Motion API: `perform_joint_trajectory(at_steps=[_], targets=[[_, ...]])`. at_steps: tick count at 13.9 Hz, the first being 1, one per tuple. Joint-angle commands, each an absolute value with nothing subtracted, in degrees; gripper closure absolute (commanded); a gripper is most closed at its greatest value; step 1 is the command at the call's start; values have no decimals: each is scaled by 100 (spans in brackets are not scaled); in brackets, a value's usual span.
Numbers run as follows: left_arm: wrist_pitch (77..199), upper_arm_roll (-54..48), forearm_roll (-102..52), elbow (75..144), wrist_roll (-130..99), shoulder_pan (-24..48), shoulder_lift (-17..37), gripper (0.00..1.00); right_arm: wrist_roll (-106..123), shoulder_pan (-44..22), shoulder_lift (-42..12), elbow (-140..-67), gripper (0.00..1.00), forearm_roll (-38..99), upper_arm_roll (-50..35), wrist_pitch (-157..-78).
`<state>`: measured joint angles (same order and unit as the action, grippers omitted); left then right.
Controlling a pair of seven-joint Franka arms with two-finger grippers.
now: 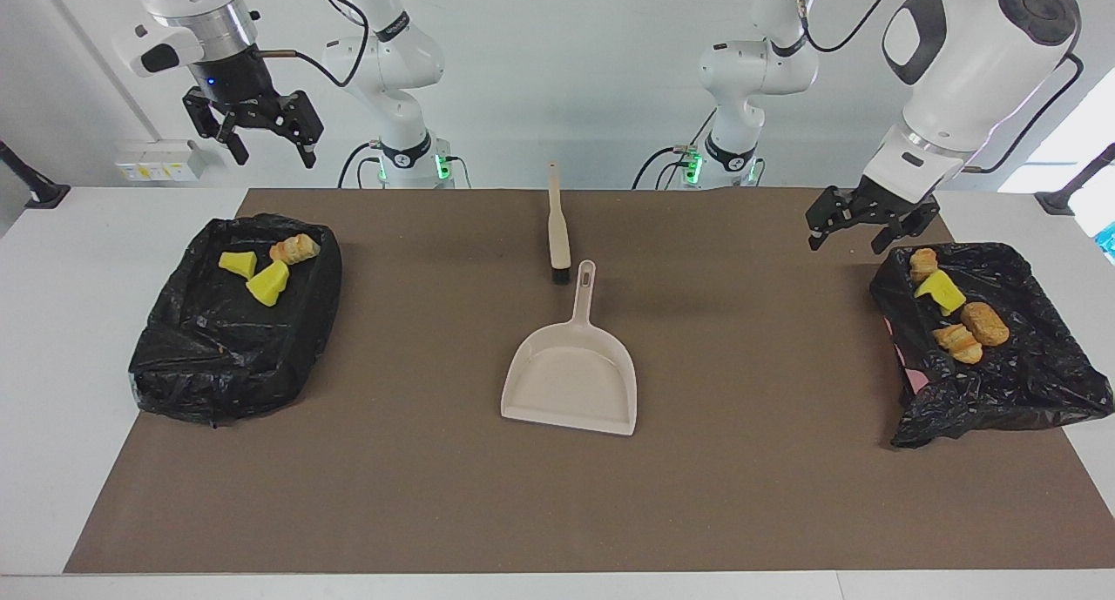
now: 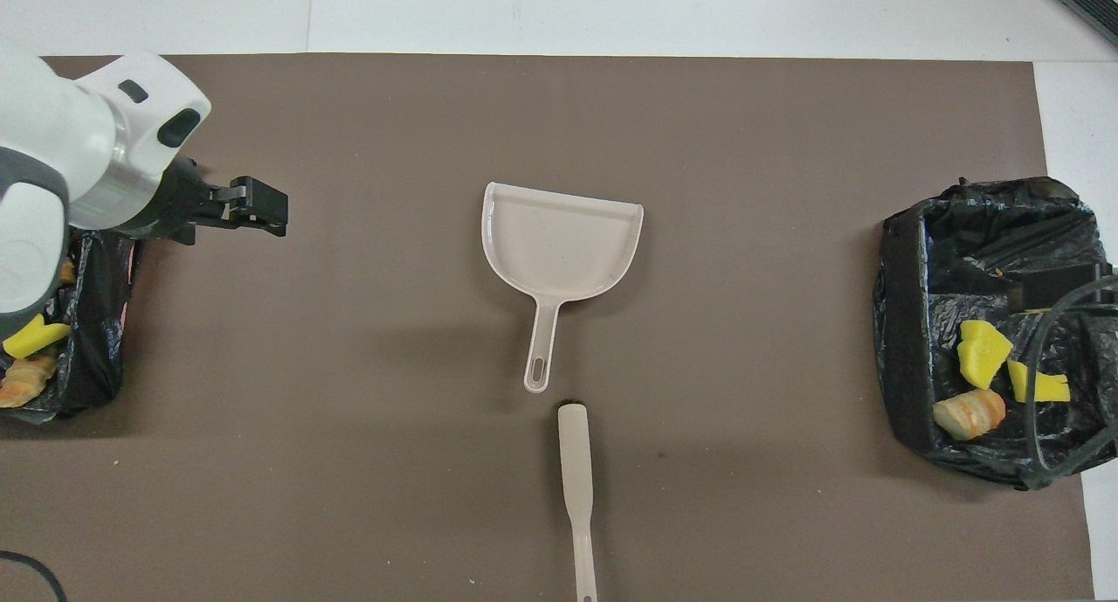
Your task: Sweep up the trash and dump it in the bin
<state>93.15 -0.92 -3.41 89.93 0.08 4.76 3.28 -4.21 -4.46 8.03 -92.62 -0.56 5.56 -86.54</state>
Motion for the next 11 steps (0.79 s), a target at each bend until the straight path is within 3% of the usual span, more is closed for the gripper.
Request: perform_joint_trajectory(at_steps=[1, 4, 8, 11], targets=[[9027, -70, -133, 8878, 132, 457, 255, 0, -229, -431, 826, -9272, 0, -105, 554, -8666], [8736, -105, 62, 8648, 184, 457, 247, 0, -229, -431, 826, -9272, 0, -105, 554, -8666], [8876, -70, 26, 9174, 185, 448, -184, 0, -220, -431, 826, -9272, 0, -105, 554, -8675], [8895, -70, 26, 9167, 202, 439, -185, 0, -229, -431, 826, -9272, 0, -105, 554, -8666]])
